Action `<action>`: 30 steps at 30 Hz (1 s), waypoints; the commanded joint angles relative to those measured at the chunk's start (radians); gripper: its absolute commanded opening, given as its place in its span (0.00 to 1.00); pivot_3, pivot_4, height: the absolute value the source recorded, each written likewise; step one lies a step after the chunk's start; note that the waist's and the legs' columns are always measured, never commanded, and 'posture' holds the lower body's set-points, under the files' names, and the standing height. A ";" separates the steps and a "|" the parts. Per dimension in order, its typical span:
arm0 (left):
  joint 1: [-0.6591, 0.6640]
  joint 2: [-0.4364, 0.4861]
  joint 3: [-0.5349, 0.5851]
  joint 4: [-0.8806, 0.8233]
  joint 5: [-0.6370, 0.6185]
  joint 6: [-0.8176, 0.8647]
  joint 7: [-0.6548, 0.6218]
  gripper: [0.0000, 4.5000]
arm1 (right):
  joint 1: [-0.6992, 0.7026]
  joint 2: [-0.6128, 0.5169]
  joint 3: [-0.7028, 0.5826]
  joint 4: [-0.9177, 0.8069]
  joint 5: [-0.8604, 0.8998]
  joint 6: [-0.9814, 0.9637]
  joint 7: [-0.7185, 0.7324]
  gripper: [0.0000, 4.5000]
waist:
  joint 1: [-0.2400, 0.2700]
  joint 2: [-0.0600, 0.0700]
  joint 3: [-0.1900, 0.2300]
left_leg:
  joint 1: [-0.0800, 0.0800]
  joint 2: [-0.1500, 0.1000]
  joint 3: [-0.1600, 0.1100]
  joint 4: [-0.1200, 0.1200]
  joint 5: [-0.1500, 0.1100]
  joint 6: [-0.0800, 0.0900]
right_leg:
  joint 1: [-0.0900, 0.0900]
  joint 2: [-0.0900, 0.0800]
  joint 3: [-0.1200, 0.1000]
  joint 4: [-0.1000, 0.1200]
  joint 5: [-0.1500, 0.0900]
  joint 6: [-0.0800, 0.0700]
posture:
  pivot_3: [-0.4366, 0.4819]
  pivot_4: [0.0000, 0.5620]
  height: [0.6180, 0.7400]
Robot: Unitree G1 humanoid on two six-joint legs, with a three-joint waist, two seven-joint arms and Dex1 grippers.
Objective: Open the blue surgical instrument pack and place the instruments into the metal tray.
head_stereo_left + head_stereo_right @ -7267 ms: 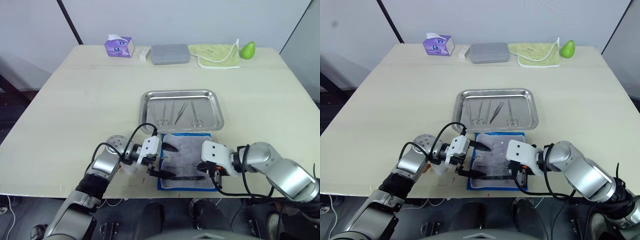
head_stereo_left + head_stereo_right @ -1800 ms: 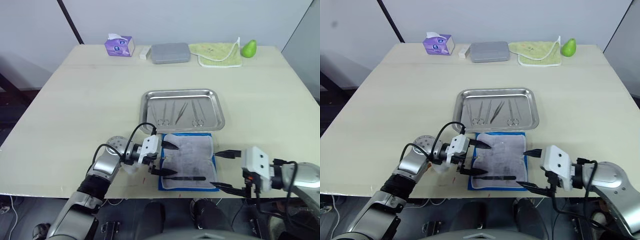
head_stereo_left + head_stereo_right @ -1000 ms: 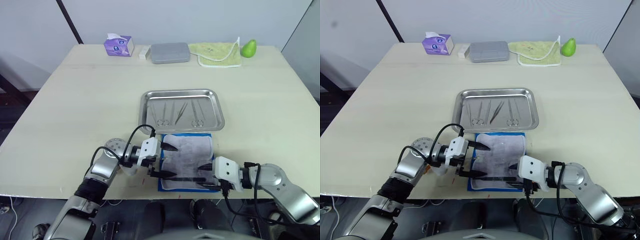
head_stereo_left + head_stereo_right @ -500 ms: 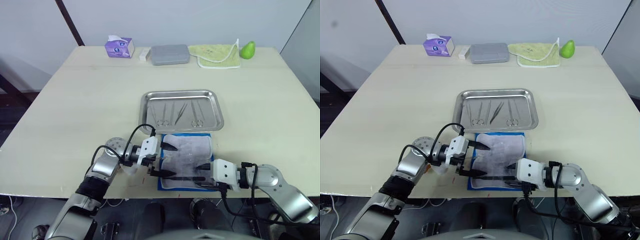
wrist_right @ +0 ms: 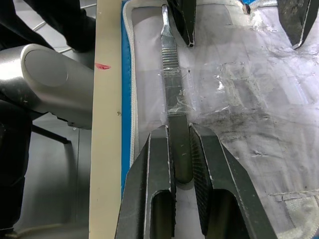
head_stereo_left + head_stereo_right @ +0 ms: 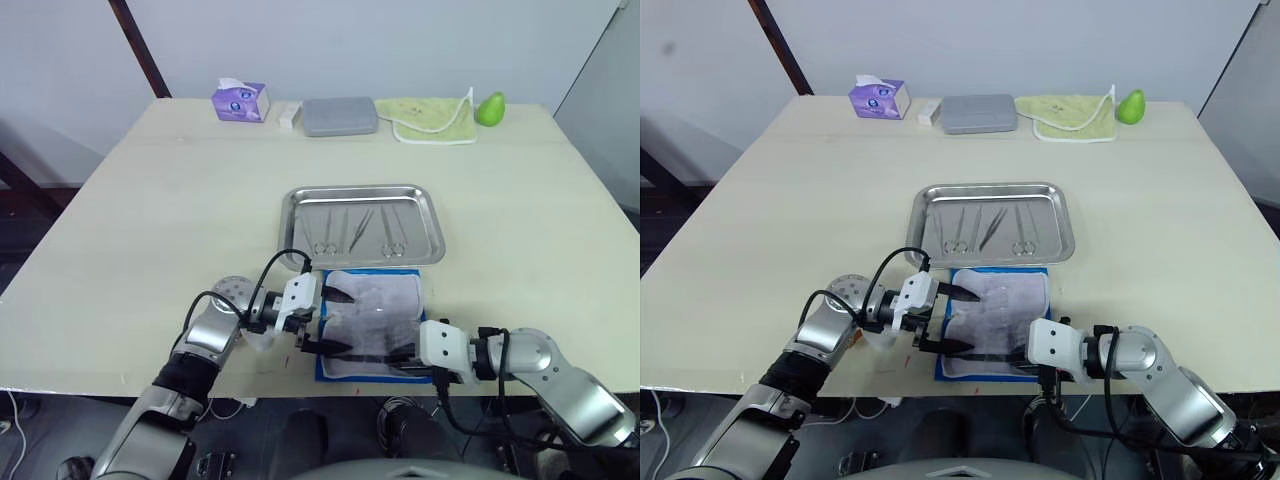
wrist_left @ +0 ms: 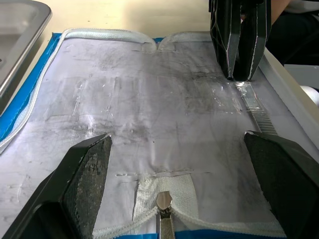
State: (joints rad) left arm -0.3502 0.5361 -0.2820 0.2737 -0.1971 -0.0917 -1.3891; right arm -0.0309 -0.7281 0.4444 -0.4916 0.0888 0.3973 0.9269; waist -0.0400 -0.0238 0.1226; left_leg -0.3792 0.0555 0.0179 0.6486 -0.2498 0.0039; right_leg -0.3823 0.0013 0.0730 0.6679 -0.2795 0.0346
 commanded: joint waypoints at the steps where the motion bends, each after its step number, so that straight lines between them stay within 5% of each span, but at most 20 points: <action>1: 0.049 0.022 -0.010 0.005 0.018 0.022 0.005 1.00 | 0.007 -0.027 0.049 0.122 -0.083 0.071 -0.011 0.01 | -0.003 0.000 0.000 | 0.001 0.000 0.000 -0.001 0.000 0.000 | 0.001 0.000 0.000 0.000 0.000 0.000 | 0.48 0.27 1.00; 11: 0.040 0.012 -0.018 0.017 0.028 0.025 0.019 1.00 | -0.133 -0.065 0.002 -0.061 -0.011 0.225 0.038 0.01 | 0.000 0.003 0.003 | 0.000 0.000 0.001 -0.001 0.000 0.000 | 0.000 -0.001 0.000 -0.002 -0.001 -0.001 | 0.48 0.27 1.00; 30: 0.019 -0.002 -0.036 0.038 0.049 0.031 0.035 1.00 | -0.424 -0.118 0.106 -0.271 0.021 0.553 0.089 0.01 | 0.002 0.010 0.015 | -0.005 0.000 0.000 0.000 0.000 0.000 | -0.004 -0.002 -0.001 -0.003 0.000 0.000 | 0.48 0.27 1.00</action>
State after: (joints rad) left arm -0.3580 0.5277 -0.2855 0.2667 -0.1960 -0.0926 -1.3681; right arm -0.4242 -0.8423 0.5597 -0.7223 0.1091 0.9397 1.0239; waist -0.0378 -0.0137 0.1374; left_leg -0.3845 0.0554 0.0174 0.6483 -0.2498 0.0038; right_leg -0.3863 -0.0007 0.0715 0.6652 -0.2798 0.0341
